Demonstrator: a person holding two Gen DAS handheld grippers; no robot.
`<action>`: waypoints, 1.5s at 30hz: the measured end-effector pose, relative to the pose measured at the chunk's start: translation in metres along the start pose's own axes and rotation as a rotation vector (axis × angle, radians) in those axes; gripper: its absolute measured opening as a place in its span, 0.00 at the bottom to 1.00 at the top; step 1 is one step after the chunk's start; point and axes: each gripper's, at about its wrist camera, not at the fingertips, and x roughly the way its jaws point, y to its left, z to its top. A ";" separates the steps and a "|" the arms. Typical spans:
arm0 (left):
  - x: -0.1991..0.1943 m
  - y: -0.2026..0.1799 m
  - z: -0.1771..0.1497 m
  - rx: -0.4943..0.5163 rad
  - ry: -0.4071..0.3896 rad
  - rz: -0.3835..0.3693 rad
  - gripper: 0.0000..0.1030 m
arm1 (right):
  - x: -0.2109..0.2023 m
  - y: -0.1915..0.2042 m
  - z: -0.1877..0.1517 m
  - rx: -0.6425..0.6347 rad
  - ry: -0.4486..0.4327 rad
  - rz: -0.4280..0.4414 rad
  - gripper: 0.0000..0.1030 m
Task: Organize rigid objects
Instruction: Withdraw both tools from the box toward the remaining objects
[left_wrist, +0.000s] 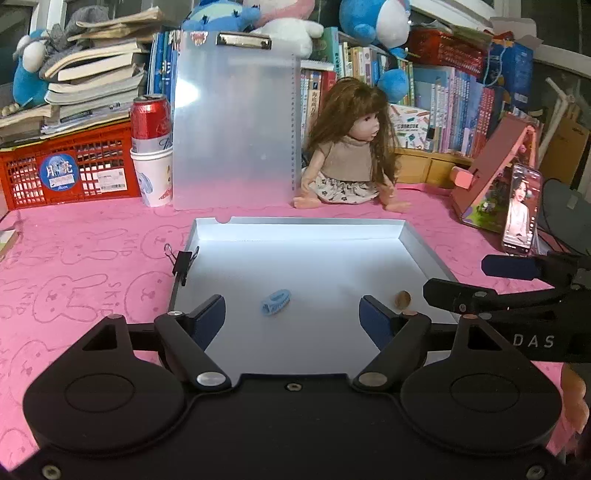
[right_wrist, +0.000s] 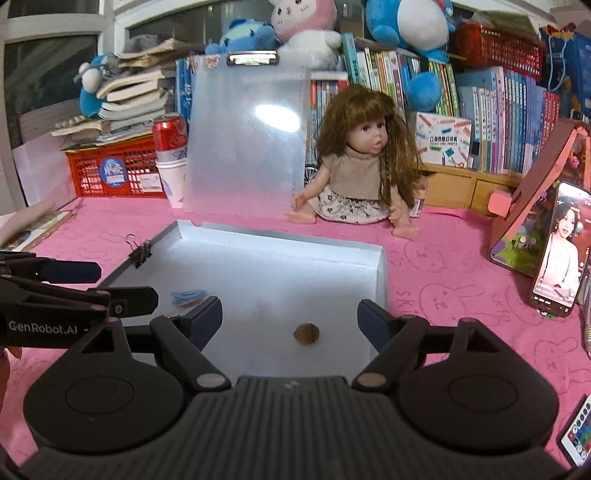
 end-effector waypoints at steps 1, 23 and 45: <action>-0.004 -0.001 -0.003 0.004 -0.003 -0.001 0.77 | -0.004 0.000 -0.001 0.000 -0.007 0.003 0.86; -0.055 -0.012 -0.047 0.017 -0.032 -0.011 0.78 | -0.053 -0.001 -0.044 -0.027 -0.078 0.002 0.89; -0.088 0.002 -0.120 -0.030 -0.033 0.038 0.65 | -0.083 -0.018 -0.112 0.038 -0.065 -0.034 0.84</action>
